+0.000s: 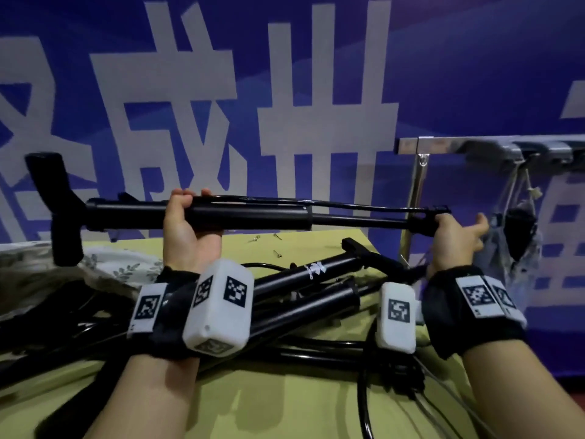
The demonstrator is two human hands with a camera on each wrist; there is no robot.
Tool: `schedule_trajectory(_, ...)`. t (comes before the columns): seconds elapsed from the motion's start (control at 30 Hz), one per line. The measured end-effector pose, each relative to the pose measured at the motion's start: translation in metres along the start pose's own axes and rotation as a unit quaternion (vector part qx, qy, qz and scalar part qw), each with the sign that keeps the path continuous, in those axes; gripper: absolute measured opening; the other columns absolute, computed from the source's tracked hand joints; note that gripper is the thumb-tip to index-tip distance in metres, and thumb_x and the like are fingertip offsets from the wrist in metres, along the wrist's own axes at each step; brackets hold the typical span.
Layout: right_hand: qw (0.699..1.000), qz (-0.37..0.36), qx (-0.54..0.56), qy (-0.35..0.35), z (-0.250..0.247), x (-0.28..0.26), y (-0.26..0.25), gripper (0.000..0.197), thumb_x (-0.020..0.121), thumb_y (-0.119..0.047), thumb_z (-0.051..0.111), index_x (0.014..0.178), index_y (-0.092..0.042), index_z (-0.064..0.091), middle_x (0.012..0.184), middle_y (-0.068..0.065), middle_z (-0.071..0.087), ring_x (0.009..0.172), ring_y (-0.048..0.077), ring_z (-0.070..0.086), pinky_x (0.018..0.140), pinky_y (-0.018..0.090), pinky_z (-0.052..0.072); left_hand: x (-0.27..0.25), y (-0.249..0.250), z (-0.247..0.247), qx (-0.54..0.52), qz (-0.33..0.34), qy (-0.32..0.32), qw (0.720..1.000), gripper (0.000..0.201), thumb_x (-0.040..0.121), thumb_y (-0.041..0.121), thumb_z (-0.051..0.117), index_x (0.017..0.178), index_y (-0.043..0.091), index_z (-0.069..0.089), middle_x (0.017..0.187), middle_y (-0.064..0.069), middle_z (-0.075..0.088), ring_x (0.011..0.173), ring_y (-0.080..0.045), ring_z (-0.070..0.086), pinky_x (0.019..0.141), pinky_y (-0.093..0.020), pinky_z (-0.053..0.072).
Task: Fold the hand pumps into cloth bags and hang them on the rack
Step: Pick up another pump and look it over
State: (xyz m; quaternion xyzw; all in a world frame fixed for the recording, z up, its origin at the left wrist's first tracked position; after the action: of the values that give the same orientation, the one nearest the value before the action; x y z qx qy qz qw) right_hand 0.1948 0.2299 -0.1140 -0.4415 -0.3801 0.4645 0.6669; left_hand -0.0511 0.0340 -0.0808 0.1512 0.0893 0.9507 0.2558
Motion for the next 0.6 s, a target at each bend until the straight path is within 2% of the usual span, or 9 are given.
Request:
schedule_trajectory(0.03, 1.000, 0.007, -0.014, -0.008, -0.002, 0.003, 0.004, 0.061, 0.091, -0.014, 0.046, 0.147, -0.014, 0.021, 0.149, 0.018, 0.021, 0.121, 0.027, 0.042, 0.095, 0.029, 0.036, 0.000, 0.000, -0.003, 0.001, 0.000, 0.005, 1.000, 0.026, 0.090, 0.001, 0.041, 0.068, 0.014, 0.047, 0.053, 0.004, 0.057, 0.065, -0.015, 0.059, 0.075, -0.034, 0.052)
schedule_trajectory(0.1, 0.999, 0.015, -0.006, -0.042, -0.001, 0.006, 0.012, 0.054, 0.092, -0.016, 0.044, 0.144, -0.011, 0.030, 0.142, 0.014, 0.038, 0.108, 0.026, 0.046, 0.085, 0.029, 0.035, 0.000, 0.002, -0.007, 0.004, 0.004, 0.021, 1.000, 0.026, 0.089, 0.003, 0.041, 0.065, 0.013, 0.045, 0.050, 0.004, 0.056, 0.061, -0.013, 0.060, 0.076, -0.034, 0.052)
schedule_trajectory(0.17, 0.997, 0.007, -0.003, -0.072, 0.001, 0.005, 0.015, 0.043, 0.092, -0.015, 0.043, 0.135, -0.004, 0.045, 0.115, 0.006, 0.053, 0.103, 0.028, 0.050, 0.073, 0.022, 0.037, 0.000, 0.005, -0.009, -0.006, 0.008, 0.027, 1.000, 0.025, 0.088, 0.003, 0.044, 0.066, 0.013, 0.047, 0.052, 0.003, 0.058, 0.059, -0.013, 0.061, 0.084, -0.036, 0.052)
schedule_trajectory(0.23, 0.996, -0.007, -0.012, -0.086, 0.004, 0.002, 0.016, 0.027, 0.093, -0.014, 0.043, 0.113, -0.001, 0.057, 0.084, 0.004, 0.052, 0.089, 0.029, 0.050, 0.062, 0.021, 0.036, 0.000, 0.007, -0.010, -0.010, 0.006, 0.024, 1.000, 0.024, 0.087, 0.003, 0.046, 0.066, 0.013, 0.049, 0.056, 0.002, 0.059, 0.062, -0.013, 0.063, 0.092, -0.040, 0.050)
schedule_trajectory(0.27, 0.996, -0.013, -0.004, -0.086, 0.005, 0.000, 0.016, 0.020, 0.093, -0.013, 0.044, 0.105, -0.004, 0.057, 0.079, 0.005, 0.051, 0.083, 0.026, 0.046, 0.064, 0.023, 0.035, -0.002, 0.007, -0.009, -0.001, 0.004, 0.020, 1.000, 0.023, 0.086, 0.003, 0.045, 0.066, 0.014, 0.049, 0.057, 0.003, 0.059, 0.063, -0.013, 0.063, 0.092, -0.040, 0.050)
schedule_trajectory(0.33, 0.997, -0.016, 0.026, -0.076, 0.004, -0.004, 0.016, 0.023, 0.089, -0.012, 0.046, 0.110, -0.010, 0.054, 0.093, 0.008, 0.056, 0.085, 0.022, 0.048, 0.072, 0.028, 0.037, -0.007, 0.005, -0.006, 0.016, -0.002, 0.011, 1.000, 0.020, 0.079, -0.001, 0.046, 0.066, 0.014, 0.048, 0.055, 0.004, 0.060, 0.063, -0.012, 0.063, 0.085, -0.036, 0.052)
schedule_trajectory(0.43, 0.997, -0.007, 0.052, -0.056, 0.003, -0.008, 0.014, 0.048, 0.081, -0.020, 0.051, 0.128, -0.009, 0.048, 0.116, 0.012, 0.061, 0.102, 0.027, 0.057, 0.089, 0.038, 0.043, -0.012, 0.003, -0.003, 0.009, -0.006, -0.001, 1.000, 0.016, 0.061, -0.002, 0.051, 0.067, 0.013, 0.049, 0.055, 0.005, 0.061, 0.060, -0.014, 0.064, 0.072, -0.033, 0.054)
schedule_trajectory(0.5, 0.997, -0.012, 0.055, -0.049, 0.002, -0.011, 0.012, 0.053, 0.078, -0.024, 0.048, 0.130, -0.013, 0.048, 0.121, 0.014, 0.060, 0.109, 0.031, 0.057, 0.097, 0.045, 0.043, -0.013, 0.005, -0.004, 0.009, 0.001, -0.003, 1.000, 0.017, 0.054, 0.002, 0.053, 0.067, 0.013, 0.050, 0.057, 0.004, 0.061, 0.061, -0.015, 0.064, 0.071, -0.032, 0.054)
schedule_trajectory(0.6, 0.998, -0.017, 0.053, -0.041, 0.001, -0.013, 0.009, 0.040, 0.087, -0.023, 0.044, 0.125, -0.012, 0.052, 0.117, 0.012, 0.061, 0.105, 0.029, 0.058, 0.094, 0.044, 0.045, -0.010, 0.008, -0.007, -0.009, 0.003, 0.018, 1.000, 0.015, 0.057, 0.001, 0.054, 0.067, 0.012, 0.051, 0.057, 0.003, 0.060, 0.062, -0.016, 0.063, 0.065, -0.028, 0.054)
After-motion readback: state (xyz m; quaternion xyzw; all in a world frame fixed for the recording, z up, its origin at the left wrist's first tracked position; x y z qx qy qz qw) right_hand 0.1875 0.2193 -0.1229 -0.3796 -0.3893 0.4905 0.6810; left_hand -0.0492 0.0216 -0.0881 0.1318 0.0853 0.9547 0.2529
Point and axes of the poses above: each hand's wrist, its own x-axis towards the middle knuckle, its own z-axis out of the palm, y = z × x, the point moved 1 cm from there along x, towards the middle knuckle
